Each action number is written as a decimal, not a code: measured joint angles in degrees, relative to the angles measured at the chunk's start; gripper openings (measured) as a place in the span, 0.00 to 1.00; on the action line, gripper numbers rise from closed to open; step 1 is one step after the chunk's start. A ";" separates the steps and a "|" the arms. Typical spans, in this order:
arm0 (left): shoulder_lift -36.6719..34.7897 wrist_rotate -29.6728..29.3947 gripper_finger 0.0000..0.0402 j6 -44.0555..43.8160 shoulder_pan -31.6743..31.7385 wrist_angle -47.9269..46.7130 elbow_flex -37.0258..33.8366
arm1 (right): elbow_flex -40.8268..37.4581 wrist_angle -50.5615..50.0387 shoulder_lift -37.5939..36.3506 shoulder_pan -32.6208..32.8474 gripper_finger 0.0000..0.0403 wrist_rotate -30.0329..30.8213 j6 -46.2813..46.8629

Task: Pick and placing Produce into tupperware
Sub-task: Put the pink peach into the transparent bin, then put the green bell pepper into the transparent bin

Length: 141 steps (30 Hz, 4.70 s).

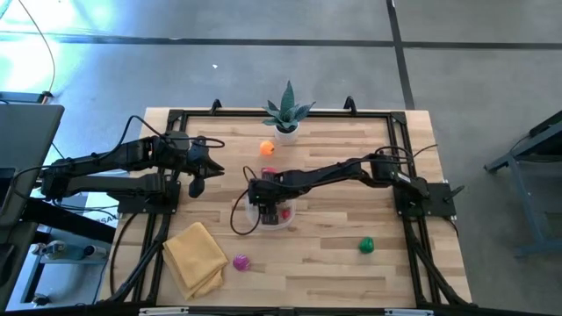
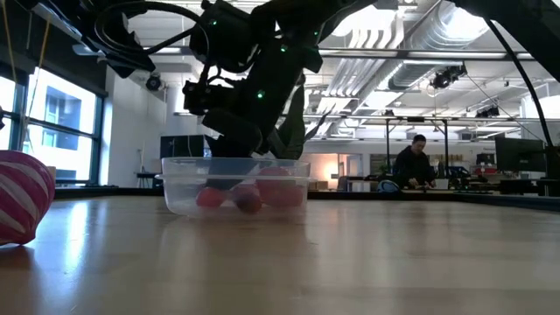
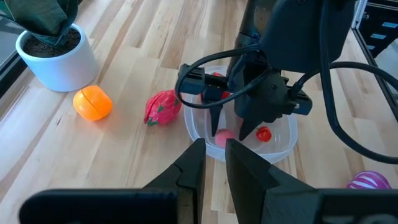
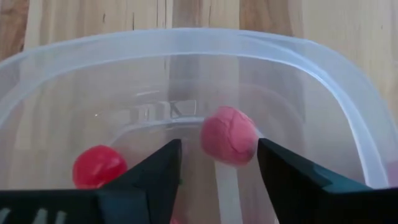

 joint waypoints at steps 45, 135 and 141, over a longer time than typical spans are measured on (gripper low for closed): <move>0.04 0.00 0.13 0.01 0.00 0.17 0.01 | -13.99 -57.06 -26.38 25.80 0.51 9.75 67.57; 0.04 0.00 0.13 0.00 0.00 0.17 0.01 | -52.50 -16.67 -43.33 40.96 0.63 -4.31 136.03; 0.06 0.00 0.13 -0.01 -0.01 0.17 0.01 | -52.50 -16.61 -41.32 40.60 0.63 -5.09 135.93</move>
